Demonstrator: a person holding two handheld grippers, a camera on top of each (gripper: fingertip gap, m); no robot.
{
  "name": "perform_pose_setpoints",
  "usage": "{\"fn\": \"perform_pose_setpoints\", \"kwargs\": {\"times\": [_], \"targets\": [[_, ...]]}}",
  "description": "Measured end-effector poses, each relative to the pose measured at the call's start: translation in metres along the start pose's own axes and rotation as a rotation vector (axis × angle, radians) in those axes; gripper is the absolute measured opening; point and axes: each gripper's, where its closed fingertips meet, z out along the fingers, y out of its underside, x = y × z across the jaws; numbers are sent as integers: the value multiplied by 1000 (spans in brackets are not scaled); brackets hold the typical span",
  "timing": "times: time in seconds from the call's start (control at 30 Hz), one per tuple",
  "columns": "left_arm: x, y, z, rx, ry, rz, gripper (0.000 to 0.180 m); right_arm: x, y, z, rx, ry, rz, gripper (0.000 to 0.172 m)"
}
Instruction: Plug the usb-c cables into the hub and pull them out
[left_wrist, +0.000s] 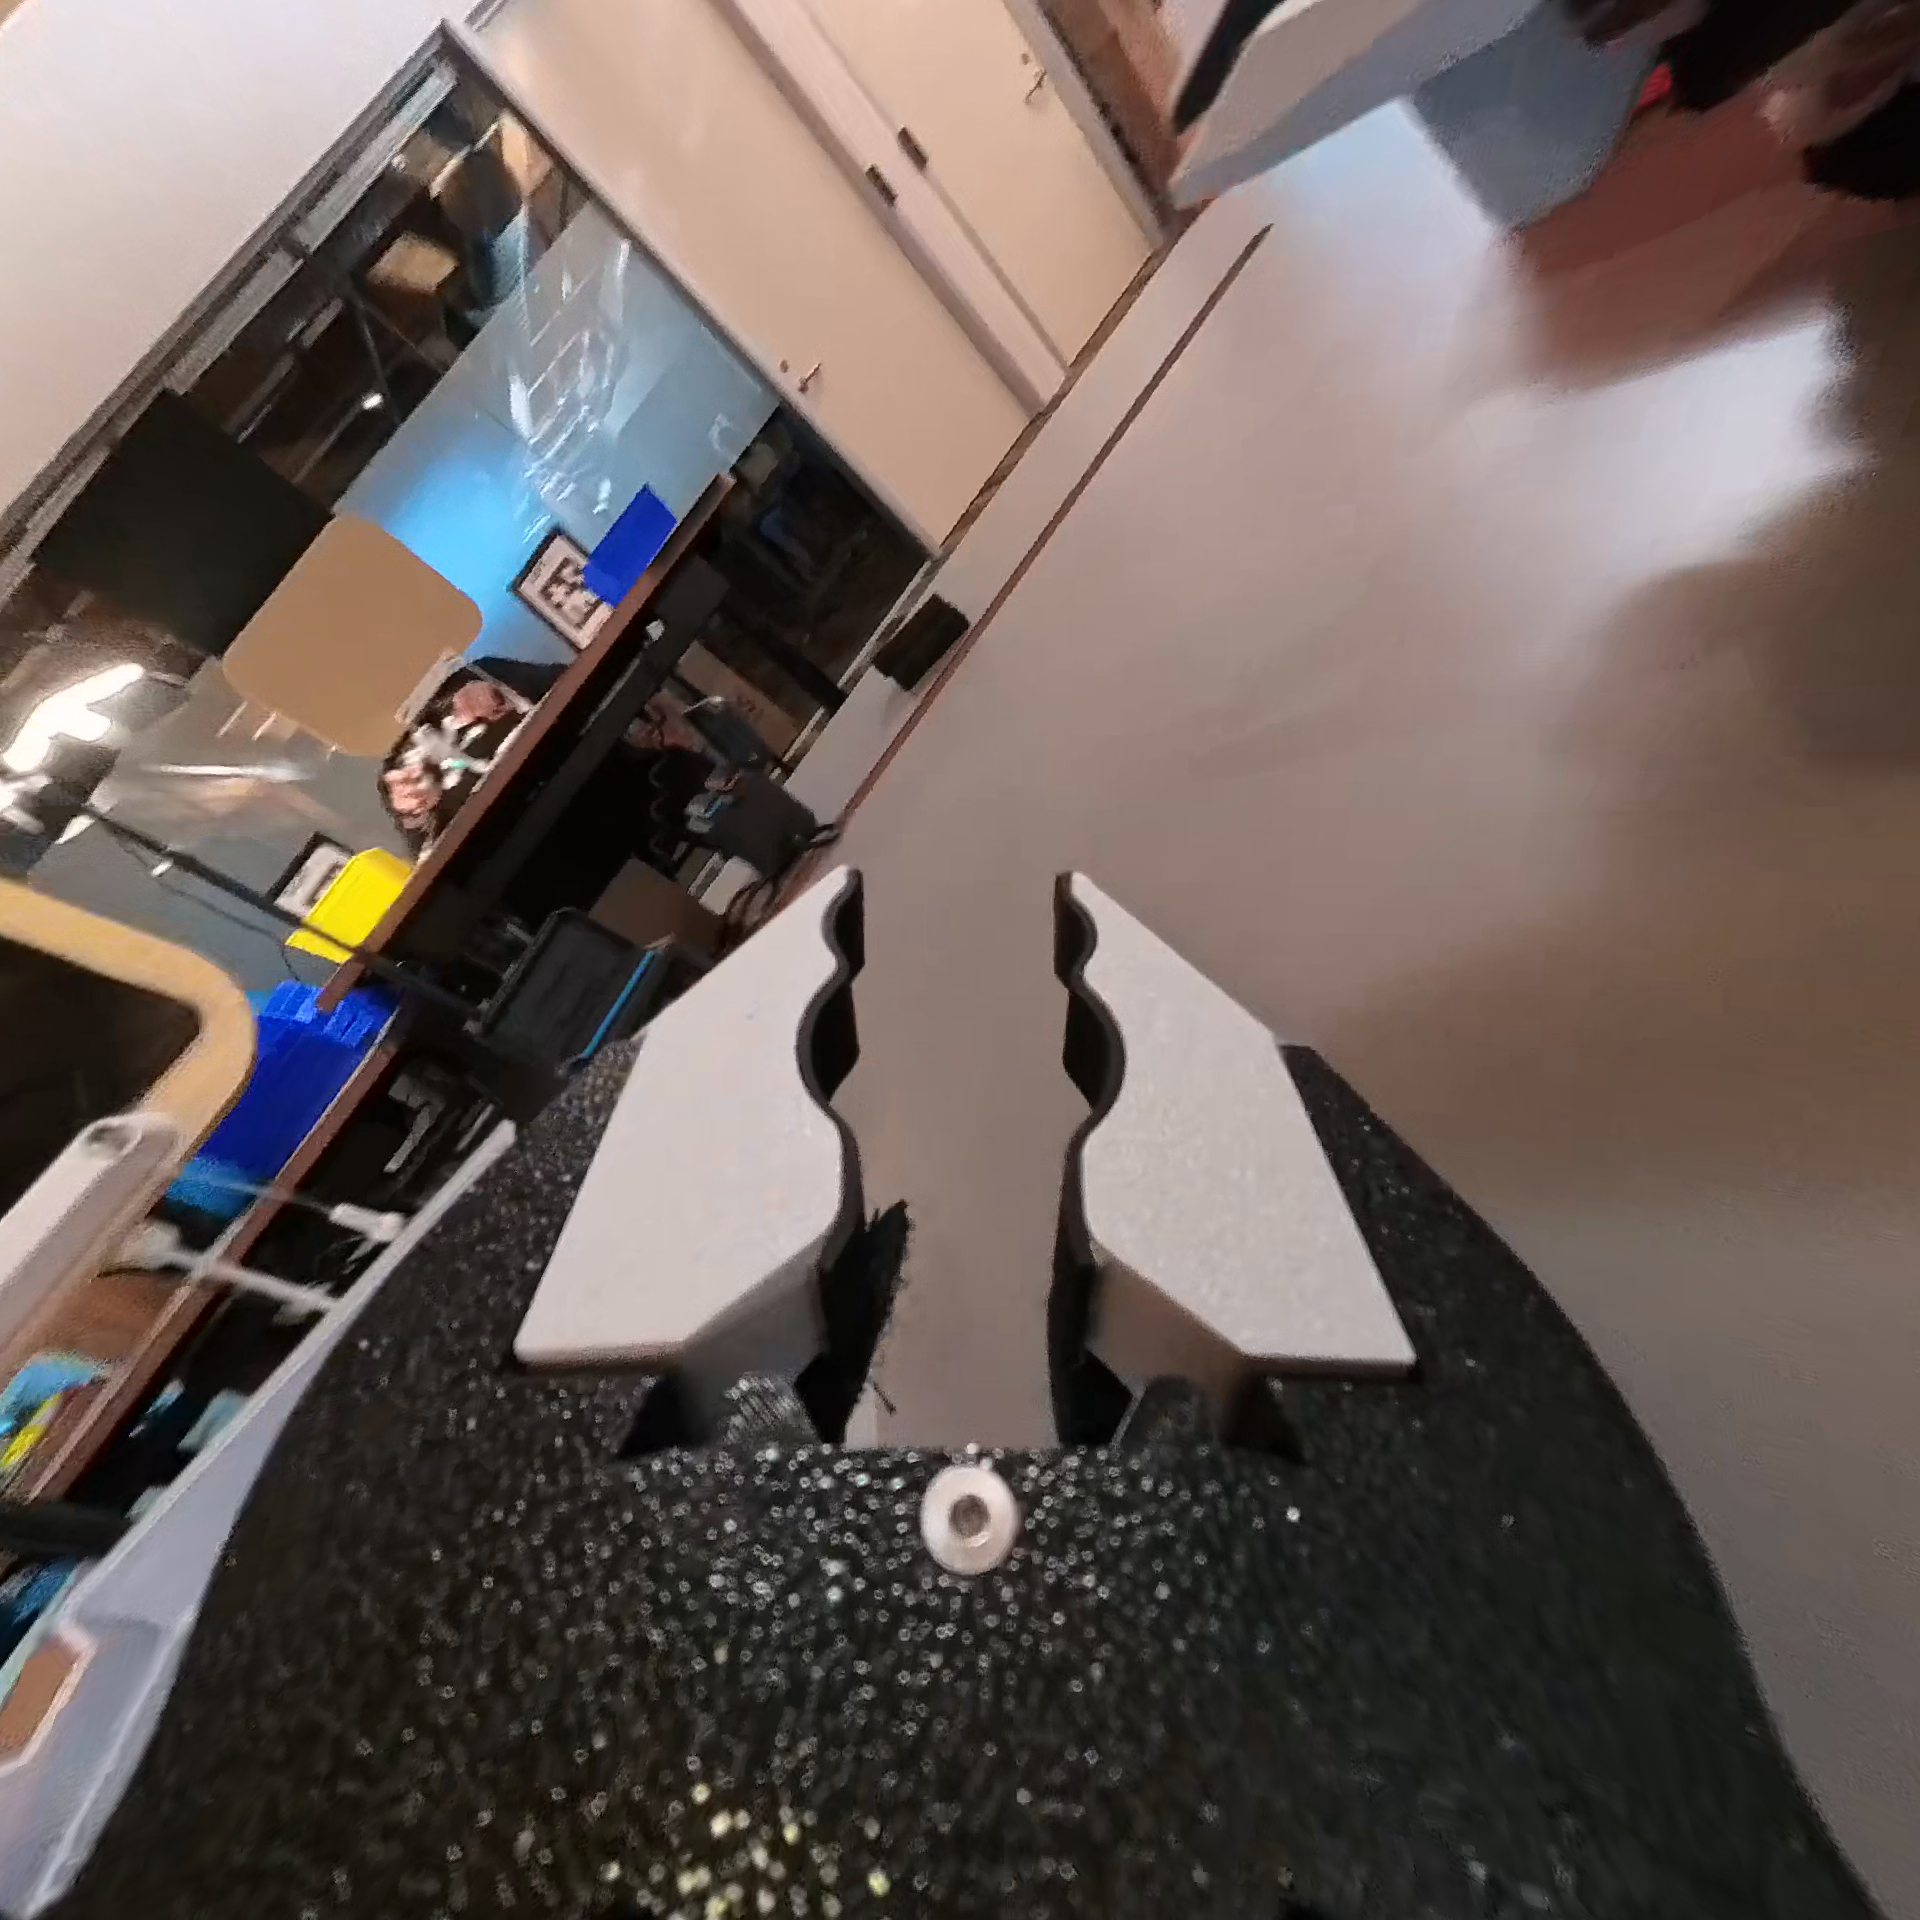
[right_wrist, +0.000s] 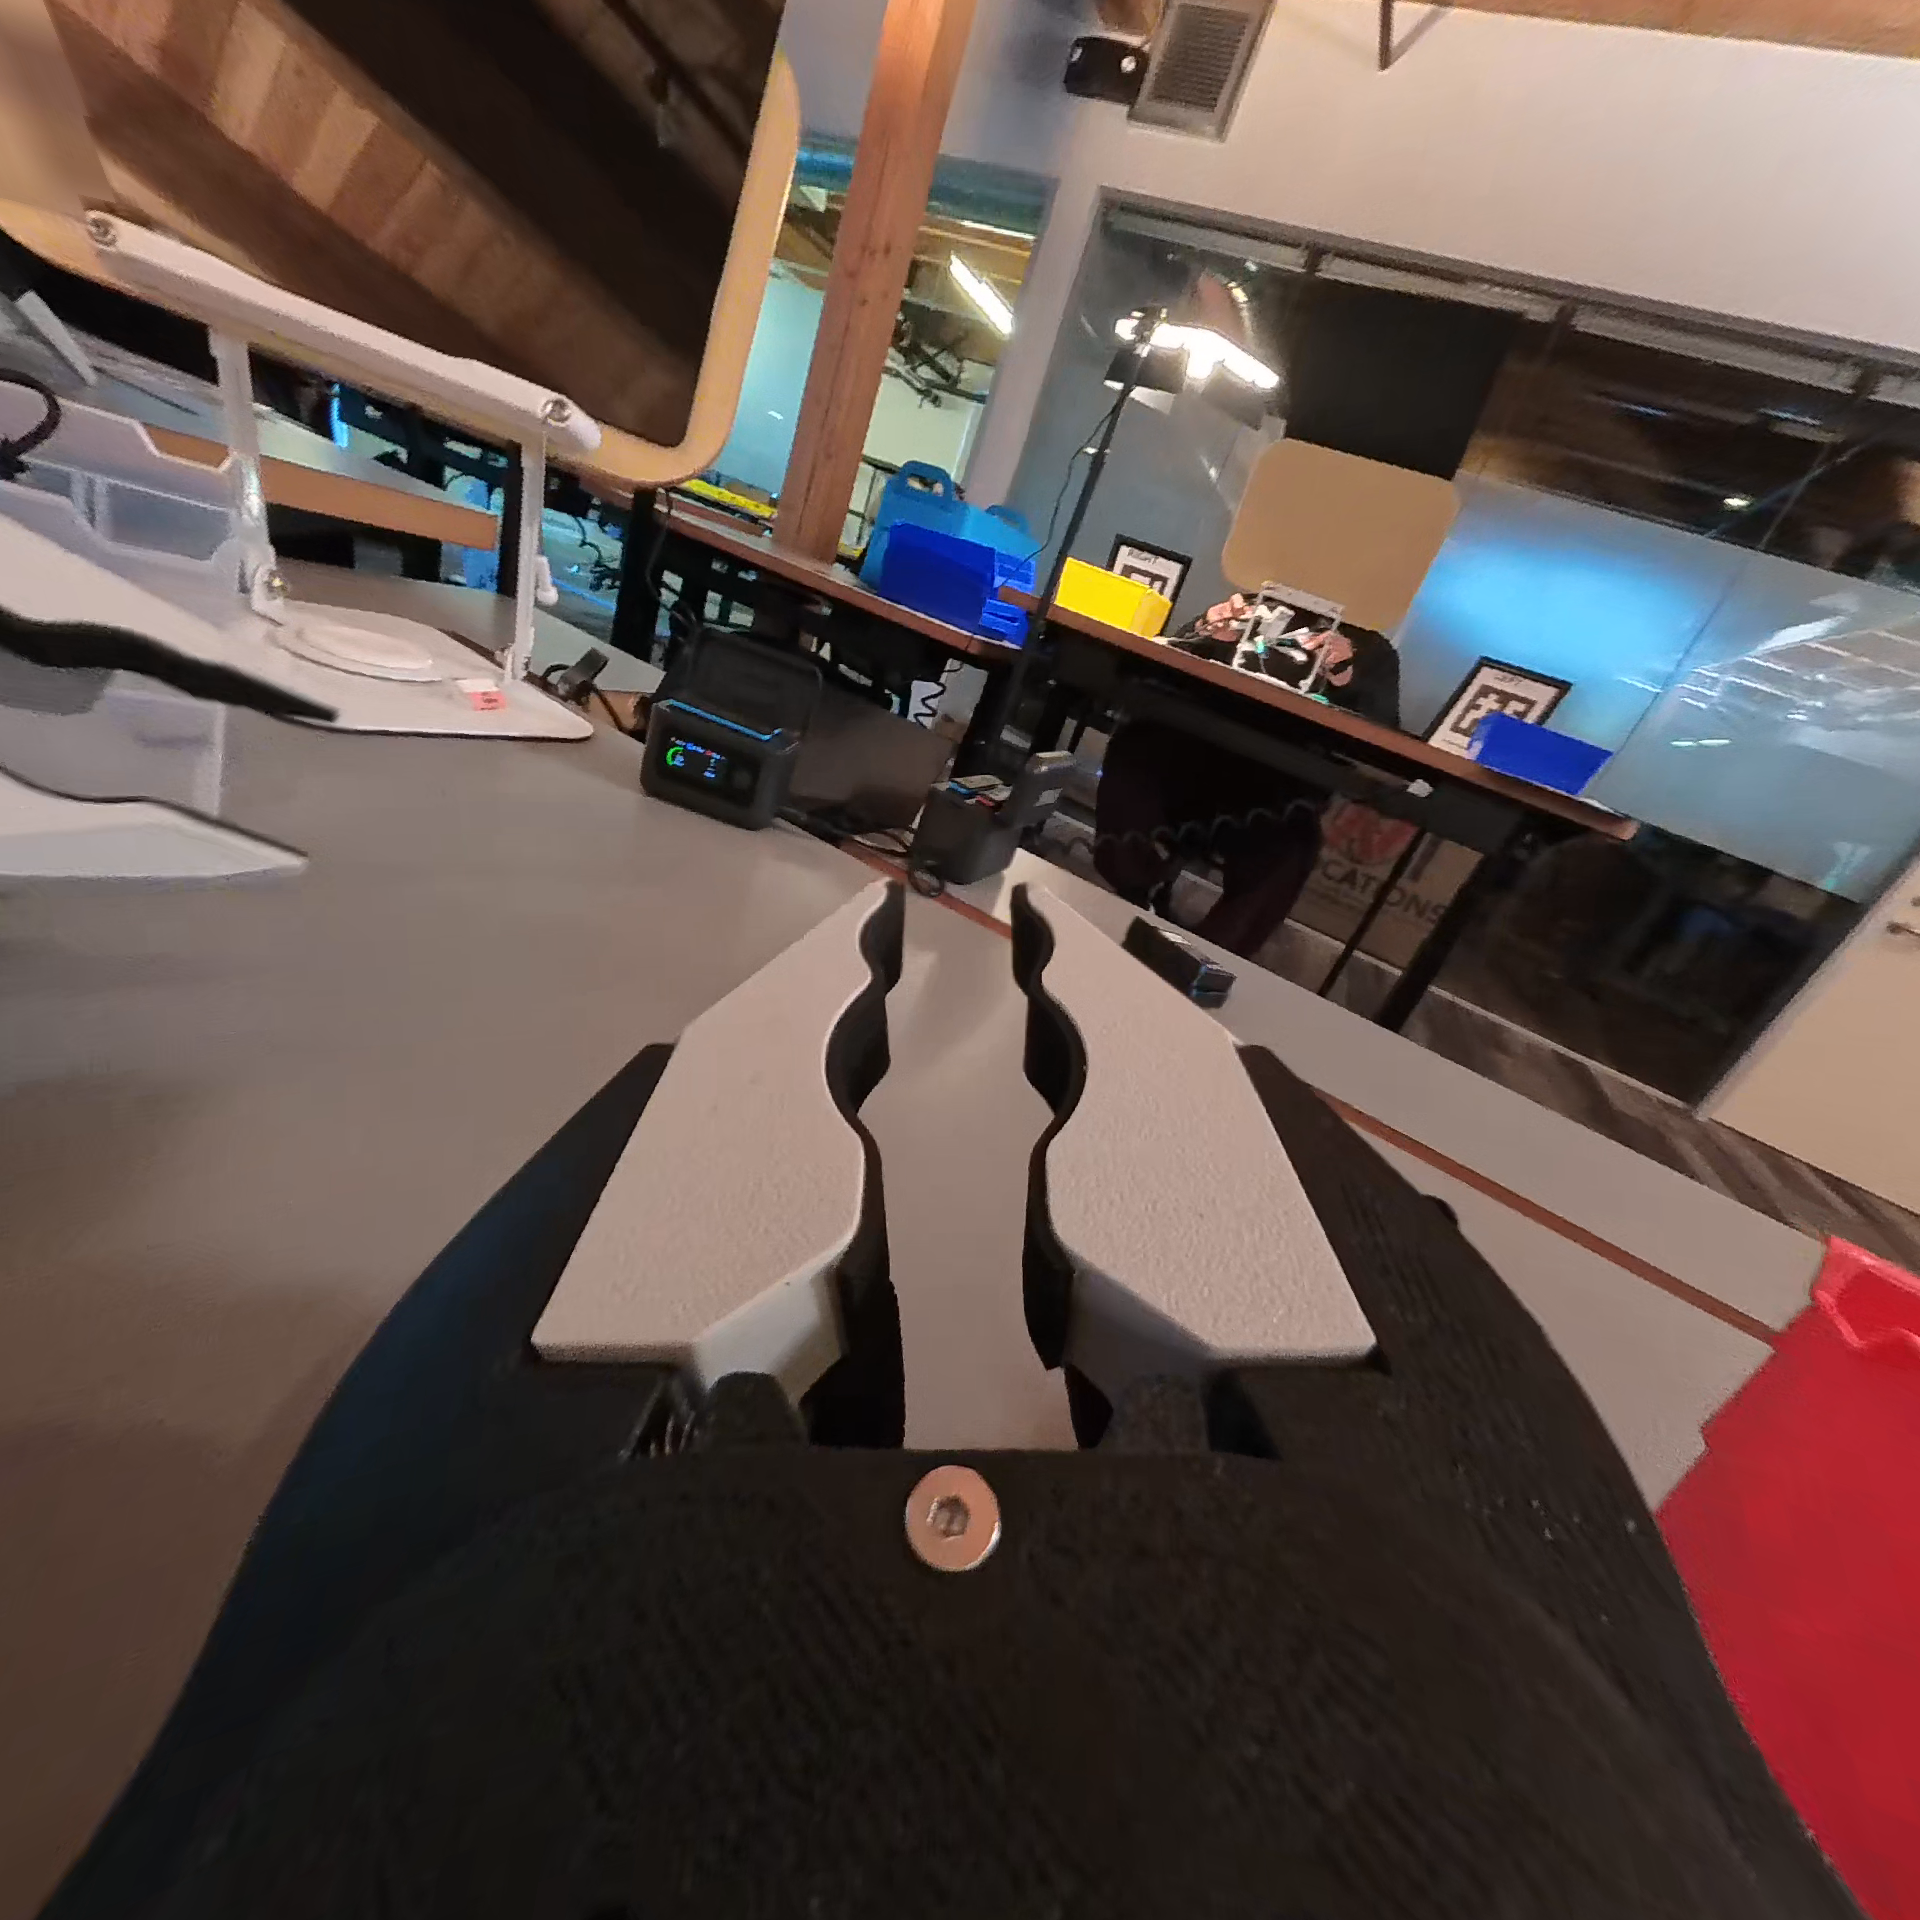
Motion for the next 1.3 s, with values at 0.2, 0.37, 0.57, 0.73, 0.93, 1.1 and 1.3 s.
{"fn": "perform_pose_setpoints", "kwargs": {"times": [0.2, 0.37, 0.57, 0.73, 0.93, 1.1, 1.3], "targets": [[-34, 29, 17, -178, -196, -21, 32, -6, -4, 1, 27, -25, -9, 17], [-65, 60, 22, -323, -305, -129, 38, -8, -4, 1, 26, -36, -20, 16], [-81, 33, -6, -255, -290, -278, 46, -6, -8, -1, 54, -32, -10, 15], [-127, -5, -73, -213, -292, -478, 50, -6, -9, -1, 61, -33, -4, 15], [-189, 86, -120, -563, -232, -659, 55, -8, -10, -1, 67, -39, -22, 10], [-207, 149, -116, -702, -157, -980, 48, -8, -10, 0, 66, -42, -16, 11], [-190, 184, -102, -887, -92, -1094, 40, -4, -9, -1, 69, -33, 13, 10]]}}
